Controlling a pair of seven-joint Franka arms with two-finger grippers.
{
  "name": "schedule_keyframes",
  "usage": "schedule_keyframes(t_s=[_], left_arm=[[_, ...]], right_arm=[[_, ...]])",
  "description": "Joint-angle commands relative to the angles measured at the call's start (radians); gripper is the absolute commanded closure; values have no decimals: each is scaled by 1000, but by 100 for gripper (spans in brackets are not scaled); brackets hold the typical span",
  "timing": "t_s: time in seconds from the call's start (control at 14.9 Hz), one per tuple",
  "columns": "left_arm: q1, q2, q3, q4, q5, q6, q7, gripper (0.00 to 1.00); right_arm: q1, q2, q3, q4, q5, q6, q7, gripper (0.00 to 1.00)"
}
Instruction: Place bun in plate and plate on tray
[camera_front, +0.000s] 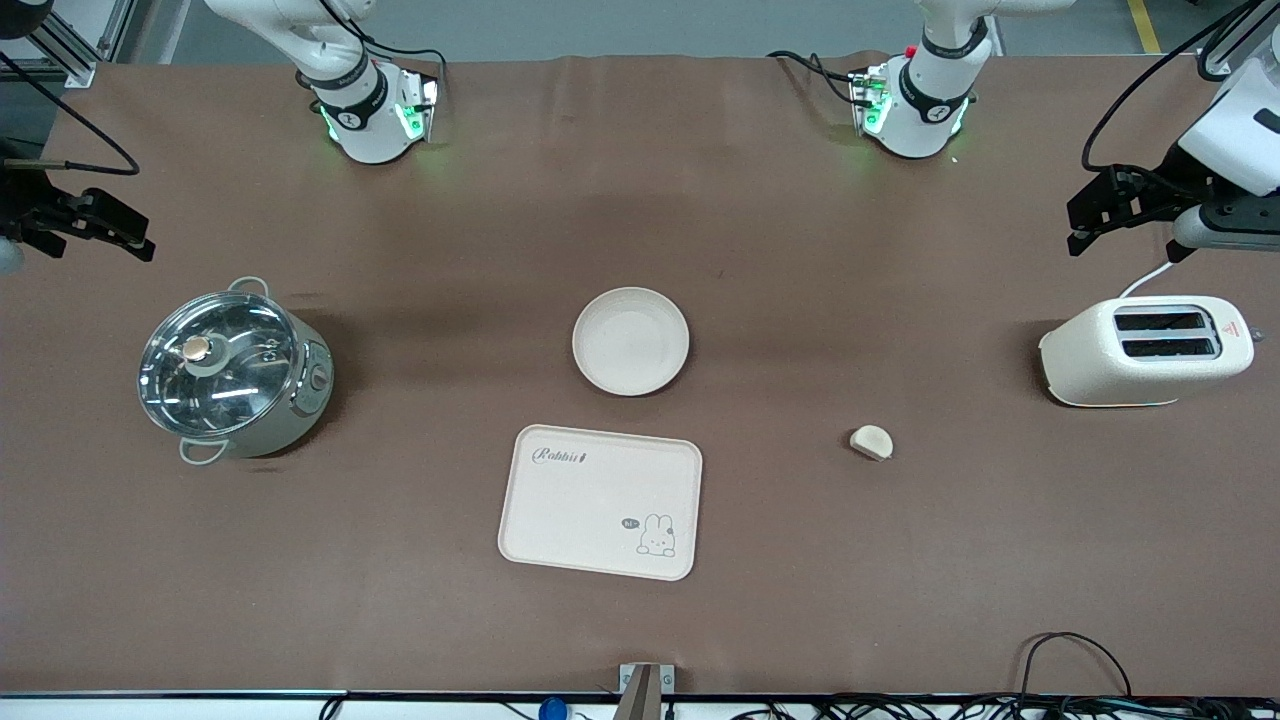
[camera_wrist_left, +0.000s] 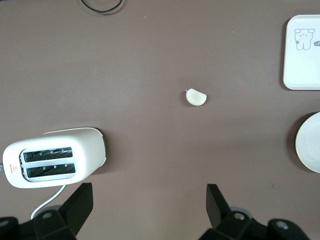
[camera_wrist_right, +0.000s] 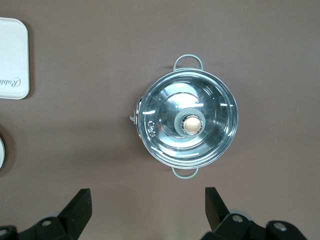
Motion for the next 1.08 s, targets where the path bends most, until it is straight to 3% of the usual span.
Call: schedule_keyframes(t_s=[0.0,0.27,0.4,0.54,0.87,1.01], left_arm=[[1,12,7,28,3,-62,27,0],[0,23,4,42,-2,-67,5,0],[-14,38,1,28,-11,-67,12,0],[-35,125,-8,17,-27,-42,5,0],[-78,429,-14,2,-71,258,-90,0],[-97,511,-17,-73,-71,475,-97,0]], right_arm=[[-12,-6,1,8,24,-15,-6,0],[4,-3,8,8,30,-9,-4,0],[53,-3,8,6,79,-11,17,0],[93,12,8,-2,93,-6,75,0],[181,133,8,-34,125,38,85,0],[189,190,8,-63,182,139,85,0]])
